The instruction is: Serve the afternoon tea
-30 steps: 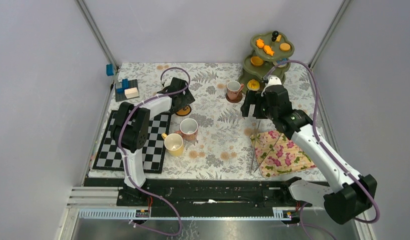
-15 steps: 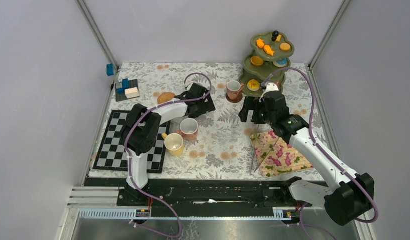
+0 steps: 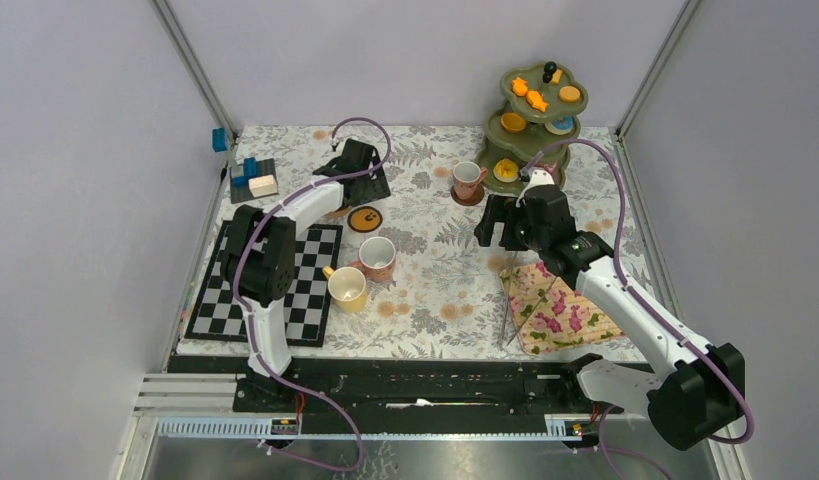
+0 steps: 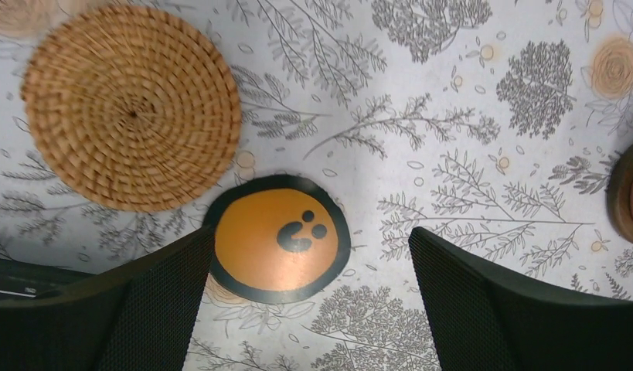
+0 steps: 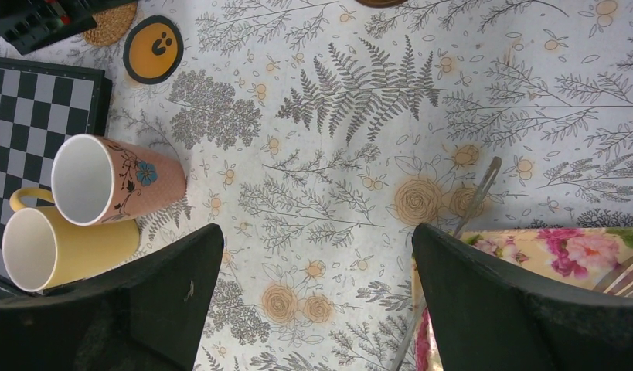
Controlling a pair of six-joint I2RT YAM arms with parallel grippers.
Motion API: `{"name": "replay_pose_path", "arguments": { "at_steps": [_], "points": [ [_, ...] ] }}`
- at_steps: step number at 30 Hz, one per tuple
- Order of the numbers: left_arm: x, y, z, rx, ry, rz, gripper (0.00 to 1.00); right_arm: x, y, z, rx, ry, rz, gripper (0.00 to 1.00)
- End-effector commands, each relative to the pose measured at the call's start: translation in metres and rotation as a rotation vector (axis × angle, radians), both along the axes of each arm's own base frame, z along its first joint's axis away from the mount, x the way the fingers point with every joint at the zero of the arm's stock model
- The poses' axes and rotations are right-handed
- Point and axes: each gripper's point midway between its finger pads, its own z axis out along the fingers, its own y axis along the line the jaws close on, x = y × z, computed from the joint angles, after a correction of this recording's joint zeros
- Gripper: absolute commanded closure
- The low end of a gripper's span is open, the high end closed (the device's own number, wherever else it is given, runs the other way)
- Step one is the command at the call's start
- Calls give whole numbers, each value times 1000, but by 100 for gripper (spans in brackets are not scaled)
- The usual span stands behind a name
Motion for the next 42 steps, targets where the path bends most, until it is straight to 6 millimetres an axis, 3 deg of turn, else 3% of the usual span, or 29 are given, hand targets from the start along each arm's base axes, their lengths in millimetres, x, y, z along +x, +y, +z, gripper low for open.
{"name": "replay_pose_path", "arguments": {
  "at_steps": [1,20,24,32,39,42],
  "points": [
    [11,6,9,12,1,-32,1,5,6,6,34,-22,6,0],
    [0,25,-37,-29,112,3,1,-3,3,3,48,-18,-5,0],
    [-5,14,-47,-91,150,-14,1,-5,2,1,49,-19,-5,0],
    [-42,-42,-57,-269,191,-128,1,-3,2,3,51,-25,-9,0],
    [-88,-155,-27,-524,195,-367,1,-3,2,-7,40,-8,-13,0],
    [-98,-184,-10,-627,207,-435,1,-3,3,-14,45,14,-14,0]
  ]
}}
